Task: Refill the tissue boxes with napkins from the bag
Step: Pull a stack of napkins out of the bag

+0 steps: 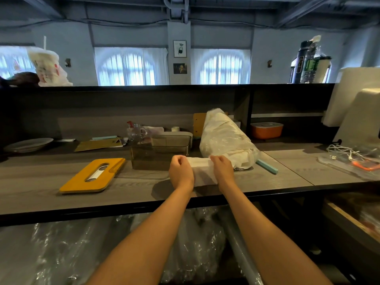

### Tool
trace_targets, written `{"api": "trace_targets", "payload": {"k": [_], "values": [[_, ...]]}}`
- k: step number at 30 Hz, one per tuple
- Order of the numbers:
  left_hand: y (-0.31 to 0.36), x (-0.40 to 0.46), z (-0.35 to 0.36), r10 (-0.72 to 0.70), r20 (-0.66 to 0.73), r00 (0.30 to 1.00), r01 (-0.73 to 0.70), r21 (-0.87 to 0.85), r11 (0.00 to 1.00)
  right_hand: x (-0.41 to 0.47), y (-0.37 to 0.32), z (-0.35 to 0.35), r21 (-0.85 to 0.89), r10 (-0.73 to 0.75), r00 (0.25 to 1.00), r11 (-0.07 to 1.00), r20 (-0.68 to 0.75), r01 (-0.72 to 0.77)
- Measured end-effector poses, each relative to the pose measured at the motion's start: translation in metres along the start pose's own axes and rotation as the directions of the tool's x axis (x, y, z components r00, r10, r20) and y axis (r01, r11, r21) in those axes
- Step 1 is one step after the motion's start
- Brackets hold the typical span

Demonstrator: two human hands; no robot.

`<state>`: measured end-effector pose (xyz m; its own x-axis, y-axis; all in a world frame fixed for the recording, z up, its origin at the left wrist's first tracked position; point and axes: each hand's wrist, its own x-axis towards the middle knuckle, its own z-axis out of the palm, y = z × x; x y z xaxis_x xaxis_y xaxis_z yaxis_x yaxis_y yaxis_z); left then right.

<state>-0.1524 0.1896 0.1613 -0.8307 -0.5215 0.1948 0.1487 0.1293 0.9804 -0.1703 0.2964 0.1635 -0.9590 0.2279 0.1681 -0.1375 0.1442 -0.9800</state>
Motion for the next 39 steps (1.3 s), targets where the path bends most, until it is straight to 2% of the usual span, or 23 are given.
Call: {"api": "trace_targets", "payload": {"k": [3, 6, 8, 11, 13, 15, 19, 23, 26, 28, 31, 34, 37, 39], "values": [[0.000, -0.004, 0.001, 0.041, 0.066, 0.997, -0.042, 0.013, 0.999, -0.002, -0.002, 0.003, -0.055, -0.030, 0.995, 0.998, 0.091, 0.035], [0.000, -0.002, -0.001, 0.016, 0.000, 1.000, -0.016, 0.079, 0.997, -0.002, 0.000, 0.002, -0.045, -0.041, 0.999, 0.998, -0.015, 0.041], [0.000, -0.004, -0.002, -0.007, 0.005, 1.000, 0.007, 0.076, 0.997, 0.001, 0.001, 0.001, -0.021, -0.011, 0.998, 1.000, -0.055, 0.010], [0.002, -0.008, 0.001, 0.004, 0.087, 0.996, -0.009, 0.062, 0.998, 0.001, 0.001, 0.004, -0.131, -0.015, 0.999, 0.991, 0.050, 0.021], [0.003, -0.005, 0.000, -0.003, 0.033, 0.999, 0.001, 0.087, 0.996, 0.002, 0.003, 0.003, -0.116, -0.020, 1.000, 0.993, 0.013, 0.022], [0.003, -0.002, -0.002, -0.024, -0.003, 1.000, 0.025, 0.074, 0.997, 0.003, 0.005, 0.001, -0.027, 0.000, 0.999, 1.000, -0.041, -0.001], [0.001, -0.005, 0.001, 0.003, 0.104, 0.995, -0.013, 0.092, 0.996, 0.001, 0.004, 0.004, -0.094, -0.044, 0.997, 0.994, 0.060, 0.049], [0.003, 0.001, 0.001, -0.026, 0.036, 0.999, 0.022, 0.111, 0.994, 0.004, 0.005, 0.002, -0.019, 0.000, 0.998, 1.000, -0.062, -0.001], [0.002, 0.001, 0.005, -0.006, 0.134, 0.991, -0.017, 0.164, 0.986, 0.005, 0.005, 0.004, -0.037, -0.023, 1.000, 0.999, 0.017, 0.023], [0.003, 0.002, 0.005, -0.008, 0.090, 0.996, -0.008, 0.175, 0.985, 0.006, 0.006, 0.003, -0.040, -0.030, 1.000, 0.999, 0.007, 0.030], [0.003, 0.006, 0.003, -0.029, 0.061, 0.998, 0.020, 0.149, 0.989, 0.007, 0.007, -0.001, -0.016, 0.001, 0.997, 1.000, -0.082, -0.003], [0.002, 0.004, 0.005, -0.018, 0.128, 0.992, -0.003, 0.161, 0.987, 0.006, 0.007, 0.003, -0.088, -0.050, 0.999, 0.995, 0.018, 0.051], [0.003, 0.005, 0.002, -0.038, 0.024, 0.999, 0.035, 0.099, 0.994, 0.007, 0.007, 0.002, -0.050, -0.041, 0.999, 0.998, -0.031, 0.039], [0.004, 0.004, 0.003, -0.029, 0.052, 0.998, 0.025, 0.061, 0.998, 0.007, 0.006, 0.000, -0.020, -0.018, 0.999, 1.000, -0.045, 0.017]]}}
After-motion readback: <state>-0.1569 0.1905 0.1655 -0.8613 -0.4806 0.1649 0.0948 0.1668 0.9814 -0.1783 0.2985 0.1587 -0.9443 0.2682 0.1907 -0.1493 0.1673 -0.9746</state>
